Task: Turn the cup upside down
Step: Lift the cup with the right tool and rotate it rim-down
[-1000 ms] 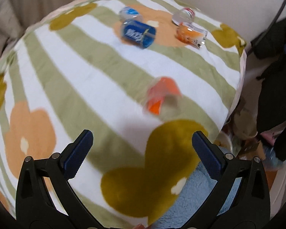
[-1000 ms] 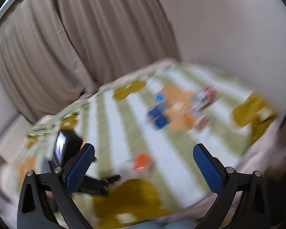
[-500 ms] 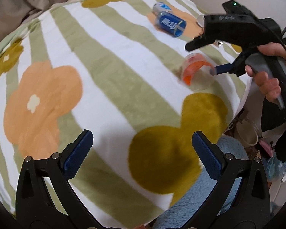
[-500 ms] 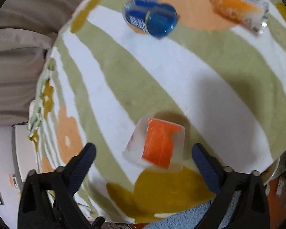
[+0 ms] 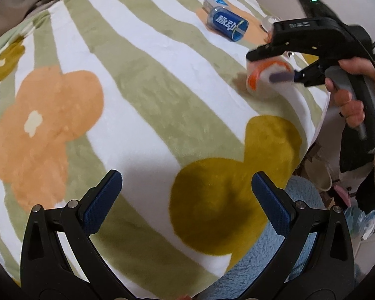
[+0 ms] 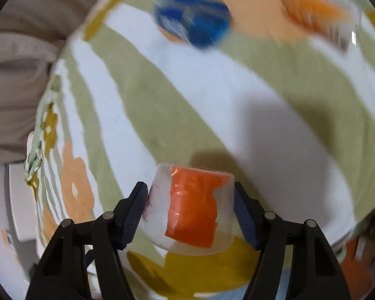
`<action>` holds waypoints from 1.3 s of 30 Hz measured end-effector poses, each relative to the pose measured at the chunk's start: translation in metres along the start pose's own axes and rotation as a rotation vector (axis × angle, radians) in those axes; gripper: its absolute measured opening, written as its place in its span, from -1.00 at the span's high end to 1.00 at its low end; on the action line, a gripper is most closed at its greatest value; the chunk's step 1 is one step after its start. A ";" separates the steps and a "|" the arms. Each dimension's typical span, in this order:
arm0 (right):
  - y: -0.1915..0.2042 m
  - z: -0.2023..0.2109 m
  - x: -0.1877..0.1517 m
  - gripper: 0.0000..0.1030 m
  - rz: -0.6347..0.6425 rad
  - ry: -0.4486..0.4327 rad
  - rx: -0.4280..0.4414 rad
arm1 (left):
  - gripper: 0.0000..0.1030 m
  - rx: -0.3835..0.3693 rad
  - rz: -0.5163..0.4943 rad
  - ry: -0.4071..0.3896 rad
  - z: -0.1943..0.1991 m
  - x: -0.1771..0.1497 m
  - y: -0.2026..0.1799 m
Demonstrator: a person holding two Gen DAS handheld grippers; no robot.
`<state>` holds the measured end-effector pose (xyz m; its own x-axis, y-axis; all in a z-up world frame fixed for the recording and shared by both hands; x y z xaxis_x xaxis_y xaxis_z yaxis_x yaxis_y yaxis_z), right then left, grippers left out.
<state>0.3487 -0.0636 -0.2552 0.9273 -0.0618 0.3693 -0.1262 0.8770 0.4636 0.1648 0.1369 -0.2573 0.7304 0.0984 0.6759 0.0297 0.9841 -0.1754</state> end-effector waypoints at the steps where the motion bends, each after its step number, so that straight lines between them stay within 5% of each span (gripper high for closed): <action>1: 0.005 0.007 0.003 -0.24 0.052 -0.057 0.025 | -1.00 0.000 0.012 -0.006 0.000 0.000 0.001; 6: 0.021 0.024 0.001 -0.24 0.357 -0.376 0.049 | -1.00 -0.032 0.064 -0.009 -0.001 0.000 0.000; 10: 0.024 0.014 -0.012 -0.24 0.495 -0.477 0.096 | -1.00 -0.015 0.059 -0.034 -0.001 0.005 0.000; 24: 0.020 0.002 -0.036 -0.22 0.692 -0.312 0.034 | -1.00 -0.024 0.039 -0.039 -0.002 0.006 -0.010; 37: 0.019 -0.005 -0.058 -0.24 0.796 -0.331 -0.084 | -1.00 -0.005 0.029 -0.052 0.008 0.003 -0.012; 39: 0.019 -0.003 -0.058 -0.50 0.787 -0.342 -0.085 | -1.00 -0.011 0.037 -0.055 0.009 0.004 -0.012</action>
<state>0.2941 -0.0419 -0.2706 0.4226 0.4509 0.7862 -0.6480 0.7568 -0.0857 0.1612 0.1265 -0.2465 0.6928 0.1430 0.7068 0.0112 0.9779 -0.2088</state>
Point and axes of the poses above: each gripper's, at about its wrist camera, not at the fingertips, and z roughly against the way its jaws point, y to its left, x to its top, the point moved 5 cm from there along -z, roughly the way its jaws point, and after that the axes turned 15 degrees about -y, right-handed, at the moved point
